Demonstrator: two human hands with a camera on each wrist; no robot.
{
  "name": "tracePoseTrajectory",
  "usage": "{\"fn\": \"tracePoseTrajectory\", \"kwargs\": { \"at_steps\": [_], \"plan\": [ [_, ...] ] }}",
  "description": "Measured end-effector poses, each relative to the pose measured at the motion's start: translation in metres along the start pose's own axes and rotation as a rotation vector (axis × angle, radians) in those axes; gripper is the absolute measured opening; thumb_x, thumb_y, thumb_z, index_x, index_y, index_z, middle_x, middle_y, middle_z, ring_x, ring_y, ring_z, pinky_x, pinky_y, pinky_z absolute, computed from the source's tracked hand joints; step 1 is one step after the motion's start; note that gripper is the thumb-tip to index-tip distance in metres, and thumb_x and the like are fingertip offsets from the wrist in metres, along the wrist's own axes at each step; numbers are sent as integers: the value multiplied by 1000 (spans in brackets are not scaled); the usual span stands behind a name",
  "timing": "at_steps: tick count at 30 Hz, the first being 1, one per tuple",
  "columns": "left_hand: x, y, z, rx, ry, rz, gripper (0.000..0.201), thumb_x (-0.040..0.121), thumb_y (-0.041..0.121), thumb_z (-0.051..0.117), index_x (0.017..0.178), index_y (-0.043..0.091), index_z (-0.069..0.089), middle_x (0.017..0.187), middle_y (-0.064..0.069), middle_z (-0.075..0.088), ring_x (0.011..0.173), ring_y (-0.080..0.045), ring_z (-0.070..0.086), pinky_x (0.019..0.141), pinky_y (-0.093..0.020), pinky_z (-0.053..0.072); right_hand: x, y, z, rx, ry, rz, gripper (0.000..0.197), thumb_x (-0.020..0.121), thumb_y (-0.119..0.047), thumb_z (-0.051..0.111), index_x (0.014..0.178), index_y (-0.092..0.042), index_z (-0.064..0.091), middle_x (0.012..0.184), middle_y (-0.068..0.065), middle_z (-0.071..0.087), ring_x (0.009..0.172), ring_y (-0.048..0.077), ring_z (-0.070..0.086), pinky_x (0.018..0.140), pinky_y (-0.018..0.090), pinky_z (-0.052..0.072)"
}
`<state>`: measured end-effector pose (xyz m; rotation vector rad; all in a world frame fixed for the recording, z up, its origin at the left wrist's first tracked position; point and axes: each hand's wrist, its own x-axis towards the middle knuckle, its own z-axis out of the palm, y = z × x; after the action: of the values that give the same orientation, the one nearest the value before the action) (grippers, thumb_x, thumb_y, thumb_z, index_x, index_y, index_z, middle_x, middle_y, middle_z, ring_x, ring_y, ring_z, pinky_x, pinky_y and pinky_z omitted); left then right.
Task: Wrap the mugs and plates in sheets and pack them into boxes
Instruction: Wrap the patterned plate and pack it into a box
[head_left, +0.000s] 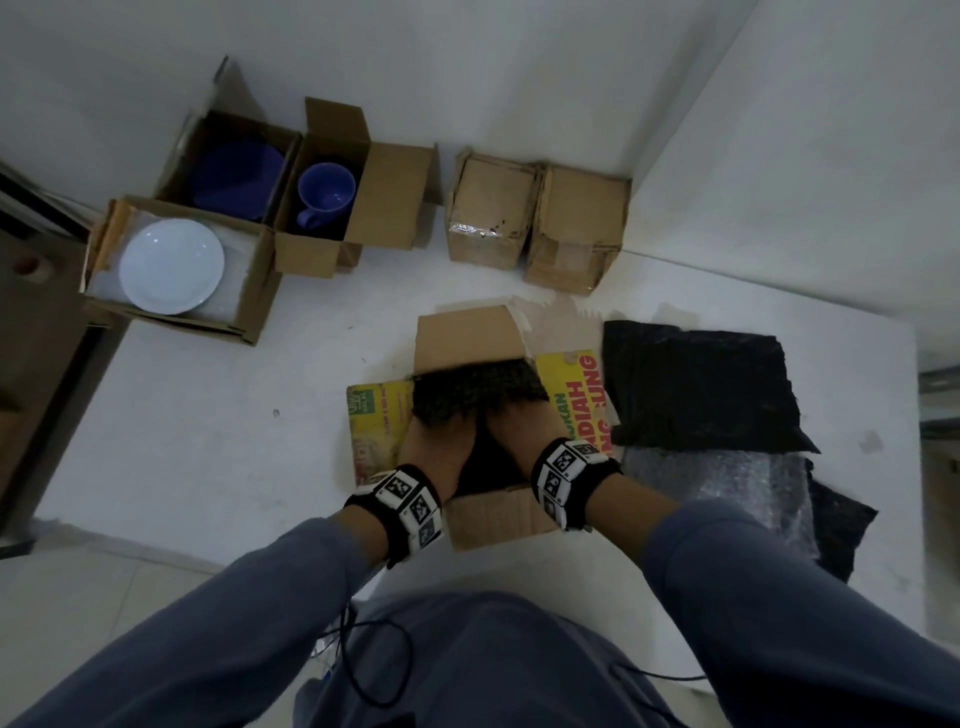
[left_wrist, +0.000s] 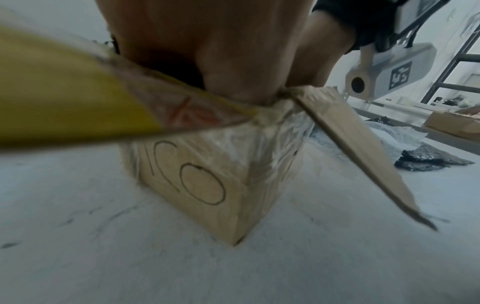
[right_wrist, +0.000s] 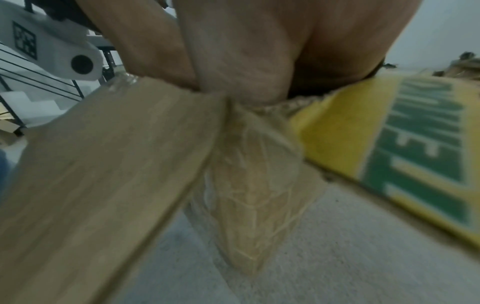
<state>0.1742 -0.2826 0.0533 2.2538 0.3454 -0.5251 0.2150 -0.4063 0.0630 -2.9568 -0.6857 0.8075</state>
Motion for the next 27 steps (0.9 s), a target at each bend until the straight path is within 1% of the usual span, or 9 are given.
{"fn": "tracePoseTrajectory", "kwargs": {
  "at_steps": [3,5,6,8,11,16,22,25,27],
  "plan": [
    [8,-8,3,349,-25,114,52,103,35,27,151,17,24,153,-7,34,137,-24,36,114,-27,25,0,-8,-6,18,50,-19,24,95,0,45,109,4,64,111,26,63,101,41,61,89,46,48],
    [4,0,6,533,2,184,48,103,25,28,150,13,26,149,-12,38,135,-28,38,113,-31,26,1,-10,-7,4,93,-12,10,87,4,58,92,7,66,91,25,66,80,38,66,66,40,52],
    [1,4,3,611,7,175,46,104,19,32,149,12,27,146,-13,39,133,-30,40,113,-35,29,1,-10,-6,23,72,-4,14,91,3,53,97,7,65,96,25,66,84,39,66,67,41,51],
    [4,11,0,695,4,174,44,104,15,36,147,10,28,144,-15,40,130,-32,43,109,-37,35,4,-9,-3,-13,-34,3,28,100,-3,36,119,3,56,118,21,61,105,38,61,84,43,49],
    [9,19,-7,755,-131,130,49,102,16,42,148,10,26,138,-16,46,120,-34,51,96,-39,45,6,-7,-3,-9,-141,10,35,103,-8,36,136,1,45,134,20,53,120,34,54,101,41,44],
    [12,26,-12,894,-243,191,65,98,14,47,153,8,13,136,-20,44,121,-35,50,94,-40,44,12,-7,-7,2,-189,16,31,102,-10,37,130,0,47,125,20,58,112,35,59,91,42,49],
    [7,27,-11,960,-276,143,46,101,12,42,146,9,31,140,-16,43,125,-32,49,102,-38,44,3,-9,-23,-65,-268,-49,28,98,-5,42,119,3,58,117,19,63,104,34,63,83,40,52],
    [-3,33,-17,926,-264,148,45,102,10,40,145,5,29,144,-18,37,129,-33,43,108,-39,38,-14,-12,-40,-156,-218,-161,29,94,-1,48,120,4,60,119,20,60,106,36,62,83,41,51],
    [-10,38,-29,893,-323,196,40,100,8,42,140,5,39,139,-19,45,123,-33,49,102,-39,43,-30,-12,-49,-169,-75,-223,24,90,-1,55,113,-1,63,112,17,61,101,36,62,79,42,50]
  ]
}}
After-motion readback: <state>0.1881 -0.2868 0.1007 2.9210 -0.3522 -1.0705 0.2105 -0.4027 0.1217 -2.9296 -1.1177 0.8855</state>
